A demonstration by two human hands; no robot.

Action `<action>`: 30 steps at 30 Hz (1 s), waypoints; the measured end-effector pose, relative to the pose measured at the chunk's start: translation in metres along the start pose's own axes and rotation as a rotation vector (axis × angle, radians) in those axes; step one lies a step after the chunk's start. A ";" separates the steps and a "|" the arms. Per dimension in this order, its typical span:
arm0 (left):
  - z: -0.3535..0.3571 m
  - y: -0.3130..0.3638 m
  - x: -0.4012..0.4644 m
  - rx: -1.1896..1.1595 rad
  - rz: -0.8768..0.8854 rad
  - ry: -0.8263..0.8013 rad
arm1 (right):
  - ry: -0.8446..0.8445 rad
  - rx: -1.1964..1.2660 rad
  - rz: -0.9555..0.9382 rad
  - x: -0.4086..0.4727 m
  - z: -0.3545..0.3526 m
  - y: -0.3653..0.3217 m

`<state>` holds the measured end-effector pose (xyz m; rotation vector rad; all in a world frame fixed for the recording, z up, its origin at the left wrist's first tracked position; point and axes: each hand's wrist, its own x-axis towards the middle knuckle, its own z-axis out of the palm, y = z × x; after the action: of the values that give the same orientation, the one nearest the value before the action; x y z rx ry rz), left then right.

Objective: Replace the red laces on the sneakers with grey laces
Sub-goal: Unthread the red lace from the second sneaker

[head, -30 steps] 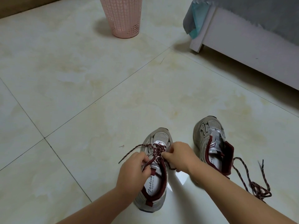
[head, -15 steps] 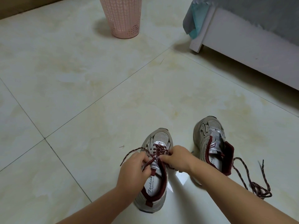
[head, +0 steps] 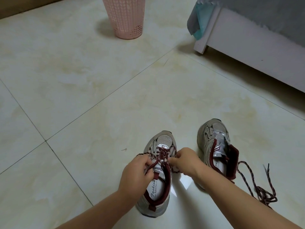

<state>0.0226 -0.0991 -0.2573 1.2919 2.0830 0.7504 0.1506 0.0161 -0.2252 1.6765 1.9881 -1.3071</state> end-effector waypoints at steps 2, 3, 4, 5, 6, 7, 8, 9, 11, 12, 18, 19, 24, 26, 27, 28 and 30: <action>0.000 -0.001 0.000 0.000 -0.002 -0.009 | 0.185 -0.116 -0.021 0.003 -0.010 0.000; 0.000 -0.001 0.000 -0.001 -0.006 -0.013 | 0.279 -0.137 -0.027 0.004 -0.017 0.000; 0.000 -0.002 0.000 0.000 -0.010 -0.014 | 0.344 -0.127 -0.036 0.004 -0.023 0.000; 0.000 -0.002 0.000 0.004 -0.012 -0.014 | 0.365 -0.104 -0.036 0.004 -0.026 0.001; 0.000 -0.002 0.000 0.011 -0.013 -0.015 | 0.331 -0.104 -0.019 0.003 -0.025 0.001; 0.000 -0.002 0.000 0.018 -0.013 -0.016 | 0.258 -0.118 0.003 0.001 -0.022 0.000; 0.000 -0.001 0.001 0.021 -0.013 -0.016 | 0.164 -0.115 0.018 0.000 -0.015 0.000; 0.000 -0.001 0.001 0.018 -0.011 -0.015 | 0.075 -0.077 0.023 -0.001 -0.007 0.001; 0.000 -0.001 0.001 0.011 -0.009 -0.012 | -0.023 0.043 0.006 -0.003 0.003 0.001; 0.000 -0.001 0.001 0.012 -0.009 -0.014 | -0.020 0.070 -0.003 -0.002 0.004 0.001; 0.001 -0.002 0.001 0.025 -0.006 -0.020 | 0.316 0.003 0.012 0.002 -0.017 0.003; 0.001 -0.003 0.001 0.026 -0.008 -0.019 | 0.284 0.039 0.023 0.002 -0.018 0.004; 0.001 -0.002 0.001 0.014 -0.001 -0.019 | 0.001 0.198 0.037 -0.004 0.005 0.002; 0.000 -0.002 0.000 0.011 0.002 -0.018 | 0.042 0.139 0.017 -0.002 0.006 0.001; 0.000 -0.002 -0.001 0.010 0.001 -0.019 | 0.079 0.091 0.019 0.000 0.003 0.000; 0.000 -0.002 -0.001 0.010 0.000 -0.020 | 0.128 0.035 0.025 0.002 -0.002 0.000; 0.000 -0.003 -0.001 0.011 -0.002 -0.026 | 0.224 -0.059 0.044 0.004 -0.011 0.003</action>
<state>0.0212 -0.1009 -0.2587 1.2987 2.0700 0.7186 0.1554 0.0271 -0.2229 1.8990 2.0739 -1.0766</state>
